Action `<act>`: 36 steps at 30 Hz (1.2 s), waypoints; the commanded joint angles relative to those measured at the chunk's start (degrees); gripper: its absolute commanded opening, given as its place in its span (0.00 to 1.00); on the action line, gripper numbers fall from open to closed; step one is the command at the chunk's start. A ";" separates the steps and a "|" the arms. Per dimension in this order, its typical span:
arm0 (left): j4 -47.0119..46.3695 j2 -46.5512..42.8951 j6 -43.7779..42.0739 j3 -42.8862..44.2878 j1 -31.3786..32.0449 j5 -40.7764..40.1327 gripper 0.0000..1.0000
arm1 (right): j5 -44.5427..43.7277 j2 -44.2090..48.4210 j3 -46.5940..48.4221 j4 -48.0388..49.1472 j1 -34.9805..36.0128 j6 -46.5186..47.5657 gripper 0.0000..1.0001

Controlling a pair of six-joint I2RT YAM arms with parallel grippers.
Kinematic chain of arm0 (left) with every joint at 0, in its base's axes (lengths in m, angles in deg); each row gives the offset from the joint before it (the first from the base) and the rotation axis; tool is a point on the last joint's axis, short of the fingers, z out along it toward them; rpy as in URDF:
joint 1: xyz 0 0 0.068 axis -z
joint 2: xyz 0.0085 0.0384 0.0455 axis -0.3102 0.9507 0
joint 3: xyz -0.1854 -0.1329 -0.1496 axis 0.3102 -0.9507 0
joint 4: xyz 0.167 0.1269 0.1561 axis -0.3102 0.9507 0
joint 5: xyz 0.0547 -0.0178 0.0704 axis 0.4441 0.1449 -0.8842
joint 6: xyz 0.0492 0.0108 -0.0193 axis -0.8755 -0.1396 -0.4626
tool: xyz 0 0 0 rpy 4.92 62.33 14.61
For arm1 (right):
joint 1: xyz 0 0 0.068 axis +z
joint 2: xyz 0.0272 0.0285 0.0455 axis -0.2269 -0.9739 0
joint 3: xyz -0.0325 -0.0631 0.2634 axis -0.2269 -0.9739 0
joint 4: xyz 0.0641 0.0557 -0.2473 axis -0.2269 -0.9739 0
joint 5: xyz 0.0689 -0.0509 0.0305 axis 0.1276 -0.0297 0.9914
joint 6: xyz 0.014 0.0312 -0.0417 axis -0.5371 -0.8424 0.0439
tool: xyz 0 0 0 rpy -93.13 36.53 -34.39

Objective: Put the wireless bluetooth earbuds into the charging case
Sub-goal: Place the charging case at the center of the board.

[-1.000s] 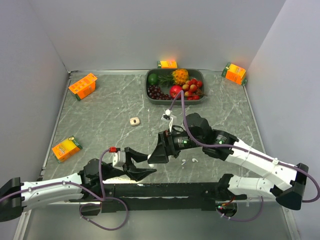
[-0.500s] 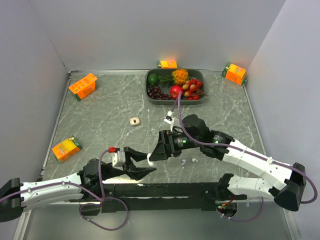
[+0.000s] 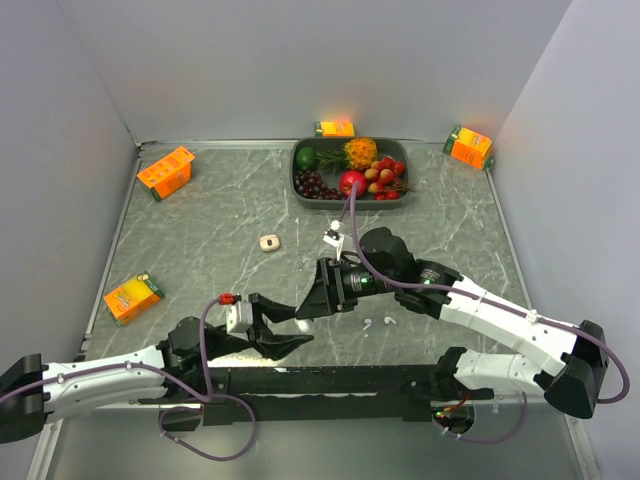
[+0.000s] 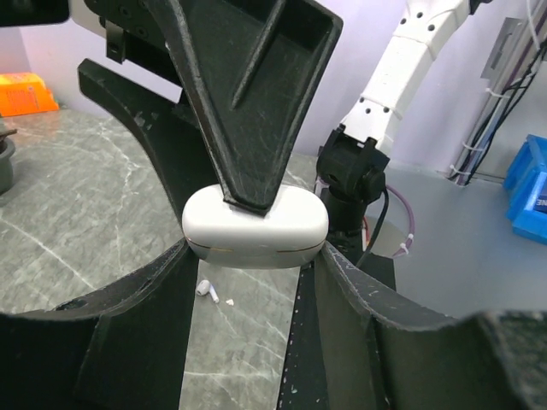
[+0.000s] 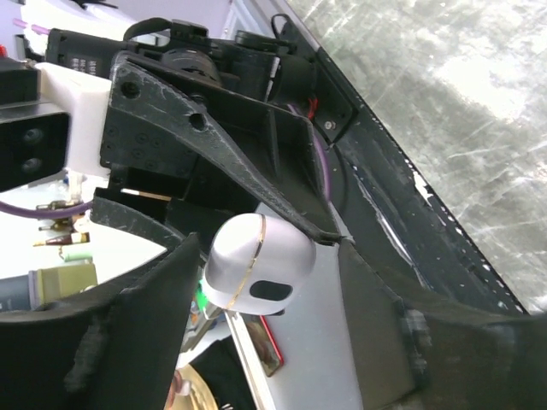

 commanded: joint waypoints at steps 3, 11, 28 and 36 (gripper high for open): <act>-3.94 0.65 -0.28 2.30 0.24 -0.80 0.01 | 1.77 -0.34 -0.42 3.40 0.05 -0.84 0.53; 0.27 -1.37 0.51 2.91 0.33 -5.54 0.24 | 1.07 1.50 0.64 0.24 0.05 1.09 0.06; 21.35 -16.22 7.00 3.17 0.41 -24.59 0.96 | -32.56 -4.37 14.79 -27.70 -2.23 17.19 0.00; 39.28 -11.66 24.22 10.29 0.59 -53.20 0.96 | -43.06 -19.66 10.92 -25.43 -7.23 -1.84 0.00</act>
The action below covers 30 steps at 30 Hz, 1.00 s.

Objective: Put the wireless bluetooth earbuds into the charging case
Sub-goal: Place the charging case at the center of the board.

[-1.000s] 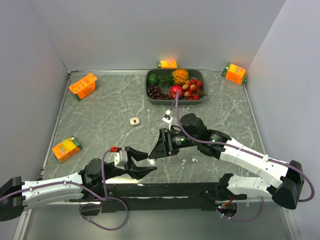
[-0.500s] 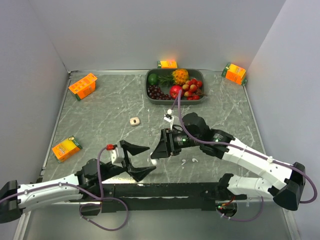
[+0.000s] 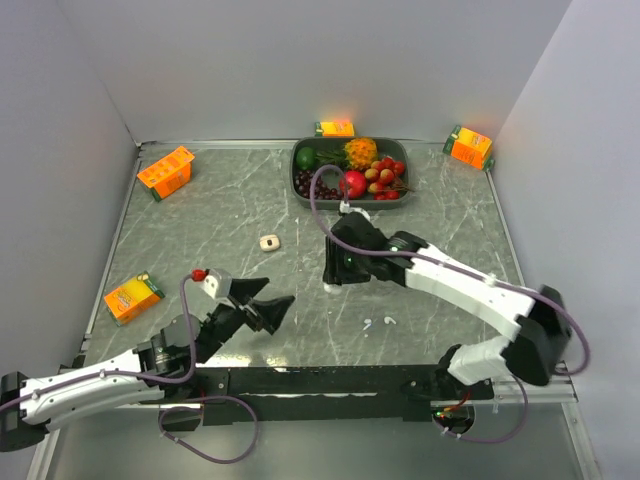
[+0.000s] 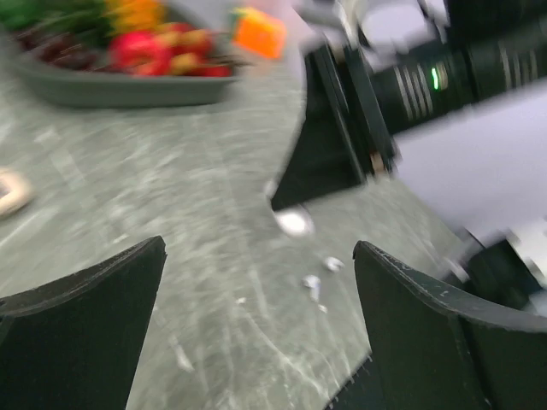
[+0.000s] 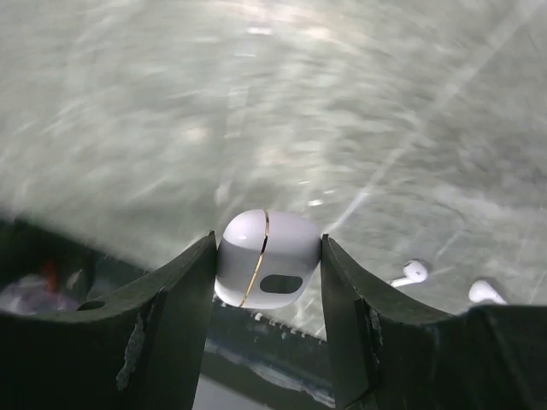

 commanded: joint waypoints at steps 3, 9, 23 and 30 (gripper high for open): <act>21.83 7.02 25.51 9.26 0.48 -29.19 0.96 | -6.36 -10.58 -0.75 -4.41 -4.25 -21.85 0.00; 54.68 14.40 62.64 17.69 0.57 -40.91 0.96 | -0.40 -20.50 1.54 -5.39 -6.10 -36.54 0.00; 88.55 21.54 107.11 20.00 0.66 -39.17 0.96 | -0.39 -34.57 15.32 -13.46 -5.39 -59.05 0.00; 91.02 22.41 109.32 20.78 0.66 -39.34 0.96 | 0.32 -40.64 22.02 -16.98 -4.43 -58.44 0.27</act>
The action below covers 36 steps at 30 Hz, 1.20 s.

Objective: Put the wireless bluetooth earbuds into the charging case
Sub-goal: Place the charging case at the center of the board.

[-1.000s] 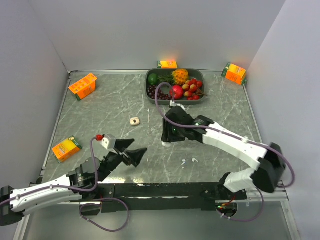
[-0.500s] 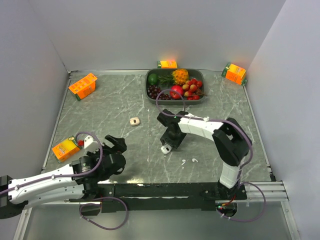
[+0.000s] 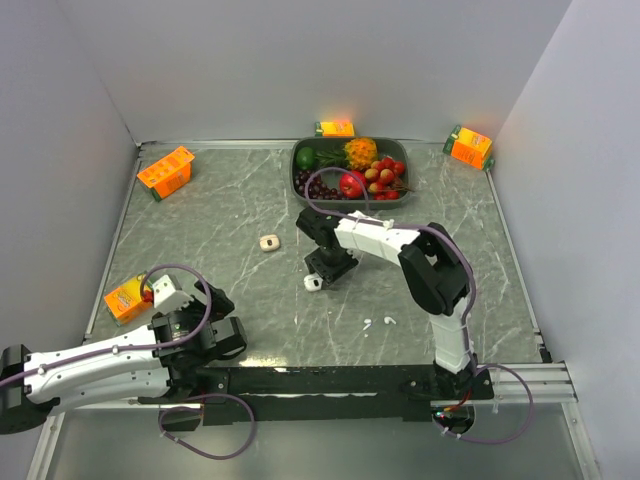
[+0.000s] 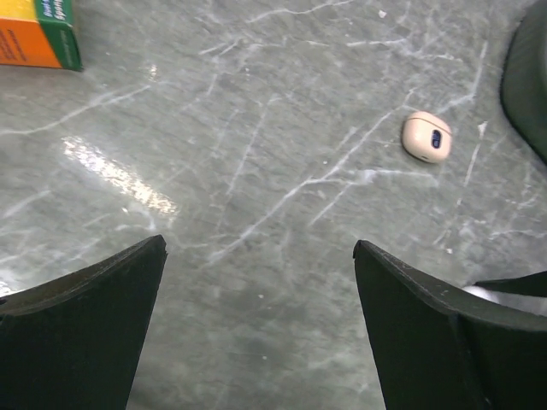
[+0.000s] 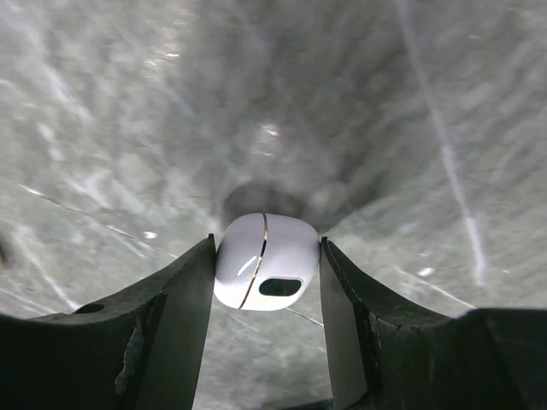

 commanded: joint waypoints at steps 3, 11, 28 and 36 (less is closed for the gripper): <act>3.77 0.93 19.99 2.21 0.35 -1.16 0.96 | -0.36 -0.96 0.55 -1.29 1.10 -1.37 0.46; 0.86 0.23 14.35 2.38 0.35 -2.21 0.96 | -2.64 4.67 -0.17 -2.59 2.77 1.79 0.80; -51.78 -0.42 -43.73 -2.38 0.00 14.48 0.96 | -18.81 40.60 -8.41 -1.63 3.83 50.69 0.95; -40.66 41.35 -37.30 29.36 0.09 22.99 0.96 | -12.85 67.68 -23.09 8.64 3.13 68.76 0.96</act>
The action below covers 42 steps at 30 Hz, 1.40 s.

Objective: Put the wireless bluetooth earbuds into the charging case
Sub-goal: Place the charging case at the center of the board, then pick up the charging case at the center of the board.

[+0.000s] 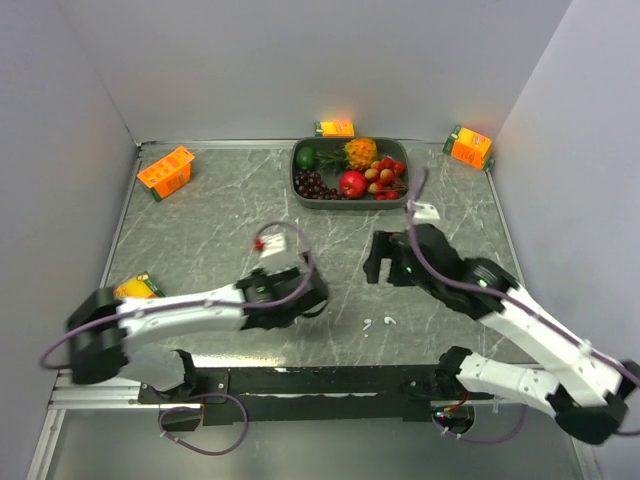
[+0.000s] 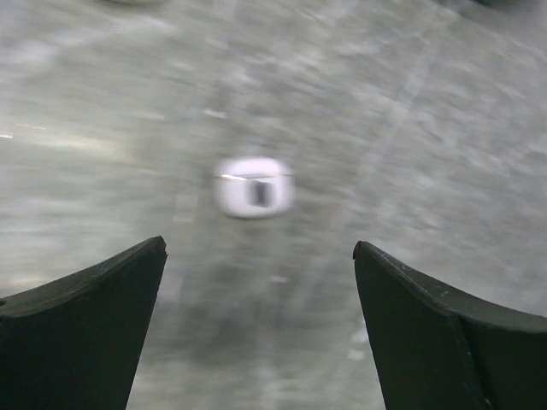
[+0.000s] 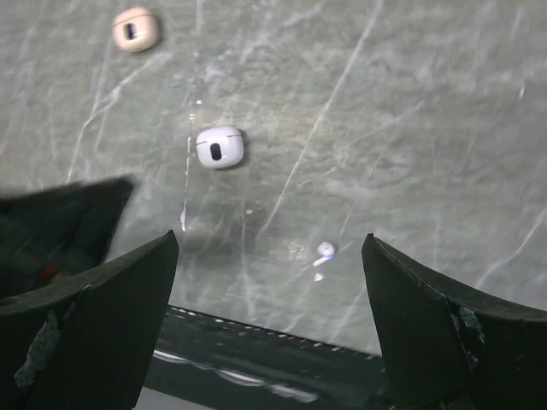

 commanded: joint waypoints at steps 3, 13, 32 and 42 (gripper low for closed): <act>-12.62 10.04 -4.37 6.54 -1.33 14.40 0.96 | 1.57 13.29 -4.51 7.10 -0.24 12.42 0.95; 0.01 22.25 -4.90 18.48 -7.23 19.42 0.96 | 0.06 17.78 -4.07 5.79 -0.33 14.18 0.95; 9.06 34.47 -2.52 24.20 -10.22 22.77 0.96 | 0.33 22.52 -1.78 5.26 -0.33 14.27 0.95; 8.19 35.97 -3.93 23.95 -12.85 23.38 0.95 | -0.28 23.67 -1.52 5.43 -0.33 14.62 0.95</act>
